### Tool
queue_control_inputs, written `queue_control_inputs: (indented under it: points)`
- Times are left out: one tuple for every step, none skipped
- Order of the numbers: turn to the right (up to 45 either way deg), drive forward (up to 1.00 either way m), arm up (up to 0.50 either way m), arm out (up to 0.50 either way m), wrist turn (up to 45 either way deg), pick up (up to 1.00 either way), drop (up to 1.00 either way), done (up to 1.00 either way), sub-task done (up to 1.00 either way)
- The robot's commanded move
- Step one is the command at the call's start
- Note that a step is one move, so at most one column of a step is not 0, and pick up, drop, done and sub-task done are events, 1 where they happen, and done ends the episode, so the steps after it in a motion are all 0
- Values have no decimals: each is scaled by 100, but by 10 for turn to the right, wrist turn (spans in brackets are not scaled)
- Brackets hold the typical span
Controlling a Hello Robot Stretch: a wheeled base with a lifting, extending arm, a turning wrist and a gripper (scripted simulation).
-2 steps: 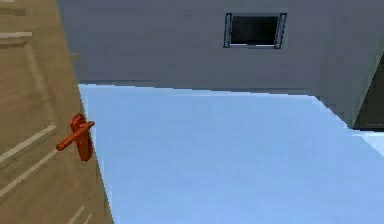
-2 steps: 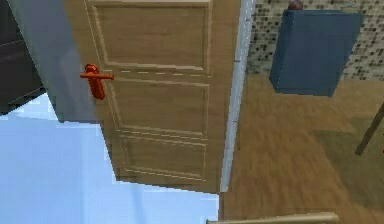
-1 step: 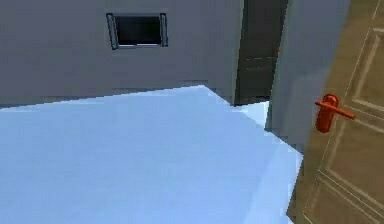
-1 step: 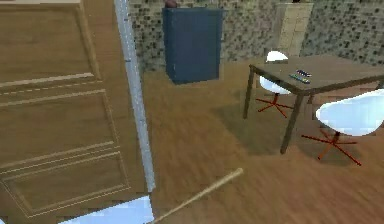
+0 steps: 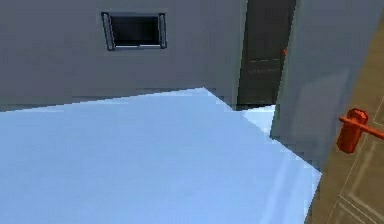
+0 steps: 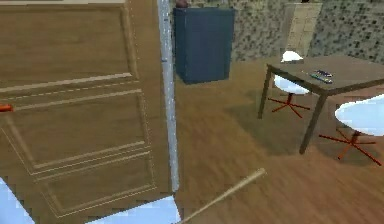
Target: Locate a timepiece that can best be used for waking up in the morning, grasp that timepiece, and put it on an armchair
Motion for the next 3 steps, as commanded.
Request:
queue_control_inputs:
  points:
    - [120,0,0,0,0,0,0,0,0]
    - [0,100,0,0,0,0,0,0,0]
    - [30,0,0,0,0,0,0,0,0]
